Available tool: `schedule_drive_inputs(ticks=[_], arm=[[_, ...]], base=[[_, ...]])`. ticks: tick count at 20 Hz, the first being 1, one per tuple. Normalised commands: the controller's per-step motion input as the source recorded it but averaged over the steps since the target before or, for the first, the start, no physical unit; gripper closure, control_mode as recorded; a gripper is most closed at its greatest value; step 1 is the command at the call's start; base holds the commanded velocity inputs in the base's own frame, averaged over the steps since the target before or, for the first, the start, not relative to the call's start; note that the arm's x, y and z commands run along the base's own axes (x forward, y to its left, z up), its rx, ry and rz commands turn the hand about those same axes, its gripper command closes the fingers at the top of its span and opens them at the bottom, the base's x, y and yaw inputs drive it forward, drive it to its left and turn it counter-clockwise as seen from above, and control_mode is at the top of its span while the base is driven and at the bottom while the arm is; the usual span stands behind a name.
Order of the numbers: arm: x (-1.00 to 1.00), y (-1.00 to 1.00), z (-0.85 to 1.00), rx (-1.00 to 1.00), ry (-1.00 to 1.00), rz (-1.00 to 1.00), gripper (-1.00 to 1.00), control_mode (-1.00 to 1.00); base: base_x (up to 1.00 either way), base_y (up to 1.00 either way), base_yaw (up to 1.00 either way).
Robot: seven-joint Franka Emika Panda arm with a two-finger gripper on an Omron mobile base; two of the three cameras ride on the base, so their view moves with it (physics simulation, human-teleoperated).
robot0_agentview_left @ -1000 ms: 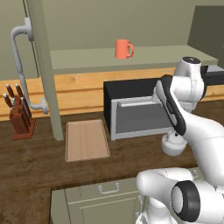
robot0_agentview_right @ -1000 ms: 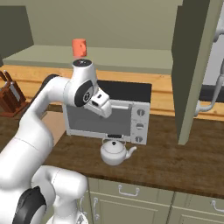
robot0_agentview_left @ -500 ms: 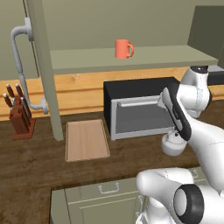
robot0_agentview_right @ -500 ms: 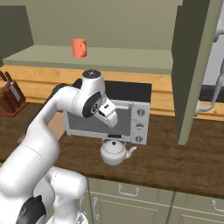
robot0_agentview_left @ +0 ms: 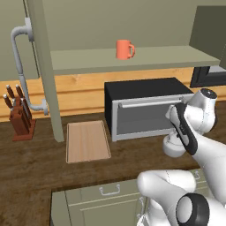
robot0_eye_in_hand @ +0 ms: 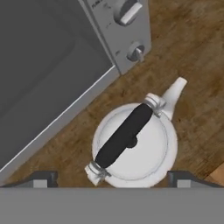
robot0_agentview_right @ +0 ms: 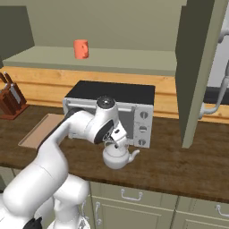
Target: Pick the kettle from the counter and place it on the tray. Then pick the mug from the cabinet and place it on the tray. Then close the cabinet doors.
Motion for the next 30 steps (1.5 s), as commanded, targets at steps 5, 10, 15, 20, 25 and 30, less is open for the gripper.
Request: schedule_drive_inputs(ticks=[5,10,15,20,25,30], arm=[[0.08,-0.26,-0.20,0.12,0.00,-0.12,-1.00,-1.00],[0.22,-0.10,-0.17,0.12,0.00,-0.11,-1.00,-1.00],[0.25,-0.03,-0.06,0.13,0.00,-0.10,-1.00,-1.00],[0.02,-0.09,-0.11,0.14,0.00,-0.06,-1.00,-1.00],[0.00,-0.06,-0.05,0.04,0.00,-0.01,1.00,-1.00],[-0.04,0.12,0.00,0.00,0.00,0.00,1.00,-1.00]], base=[[0.00,0.00,0.00],[0.00,0.00,0.00],[0.00,0.00,0.00],[0.00,0.00,0.00],[0.00,0.00,0.00],[0.00,0.00,0.00]])
